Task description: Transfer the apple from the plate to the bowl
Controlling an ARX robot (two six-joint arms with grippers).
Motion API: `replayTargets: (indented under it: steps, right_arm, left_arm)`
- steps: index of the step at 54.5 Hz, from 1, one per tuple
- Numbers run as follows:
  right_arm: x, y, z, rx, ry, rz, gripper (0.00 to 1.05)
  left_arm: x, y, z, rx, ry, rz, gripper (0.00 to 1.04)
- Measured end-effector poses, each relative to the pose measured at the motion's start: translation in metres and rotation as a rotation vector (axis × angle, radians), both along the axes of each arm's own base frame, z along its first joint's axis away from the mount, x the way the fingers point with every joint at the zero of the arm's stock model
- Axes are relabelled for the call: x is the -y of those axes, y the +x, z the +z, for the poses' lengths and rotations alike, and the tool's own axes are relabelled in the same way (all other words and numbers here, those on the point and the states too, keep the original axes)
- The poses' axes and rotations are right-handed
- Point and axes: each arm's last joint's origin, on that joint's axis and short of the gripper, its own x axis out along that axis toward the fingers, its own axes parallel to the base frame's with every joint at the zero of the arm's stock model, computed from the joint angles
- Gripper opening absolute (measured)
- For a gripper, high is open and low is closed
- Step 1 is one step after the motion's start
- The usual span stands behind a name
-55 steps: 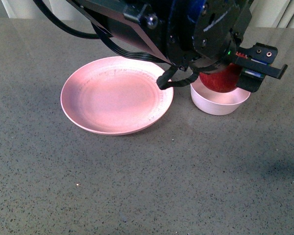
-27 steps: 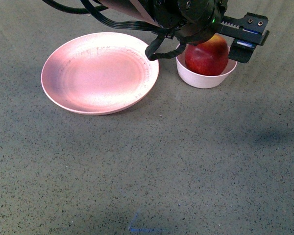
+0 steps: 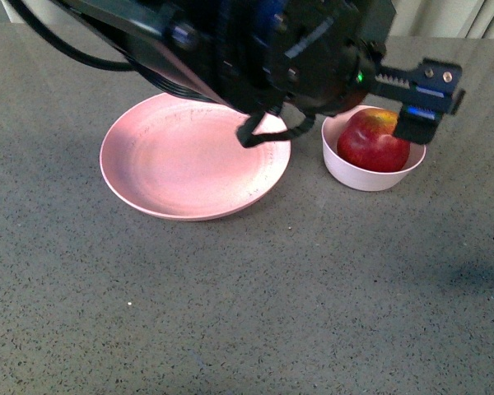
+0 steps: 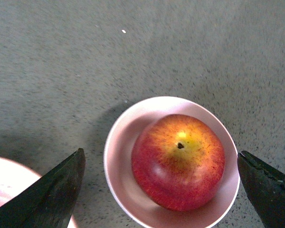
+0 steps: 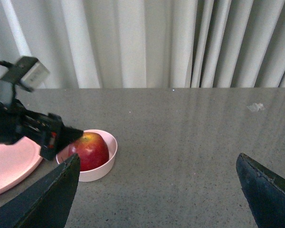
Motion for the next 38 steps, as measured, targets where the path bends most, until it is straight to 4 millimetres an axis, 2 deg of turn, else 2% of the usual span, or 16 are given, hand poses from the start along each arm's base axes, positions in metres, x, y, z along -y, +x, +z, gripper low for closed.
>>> replayTargets:
  steps: [8,11,14,16,18,21,24,28,33,38]
  right_arm:
    - [0.000,0.000,0.000,0.000,0.000,0.000,0.96]
    - [0.000,0.000,0.000,0.000,0.000,0.000,0.96]
    - [0.000,0.000,0.000,0.000,0.000,0.000,0.96]
    - [0.000,0.000,0.000,0.000,0.000,0.000,0.96]
    - [0.000,0.000,0.000,0.000,0.000,0.000,0.96]
    - [0.000,0.000,0.000,0.000,0.000,0.003,0.96]
    - [0.000,0.000,0.000,0.000,0.000,0.003,0.96]
    - [0.000,0.000,0.000,0.000,0.000,-0.002,0.96]
    - [0.000,0.000,0.000,0.000,0.000,-0.001,0.96]
    - [0.000,0.000,0.000,0.000,0.000,0.000,0.96]
  left_arm:
    - [-0.034,-0.001,0.033,0.042,-0.091,0.065,0.96]
    - [-0.060,-0.004,0.051,0.068,-0.141,0.111,0.96]
    - [-0.077,-0.007,0.058,0.077,-0.158,0.147,0.96]
    - [-0.081,-0.008,0.059,0.099,-0.153,0.182,0.95]
    - [-0.088,-0.009,0.058,0.234,-0.132,0.315,0.88]
    - [-0.098,-0.016,0.055,0.342,-0.116,0.446,0.81]
    - [-0.124,-0.036,0.046,0.442,-0.084,0.612,0.69]
    - [-0.159,-0.060,0.048,0.494,-0.084,0.660,0.53]
    - [-0.181,-0.077,0.051,0.512,-0.084,0.667,0.40]
    - [-0.203,-0.095,0.046,0.504,-0.068,0.671,0.24]
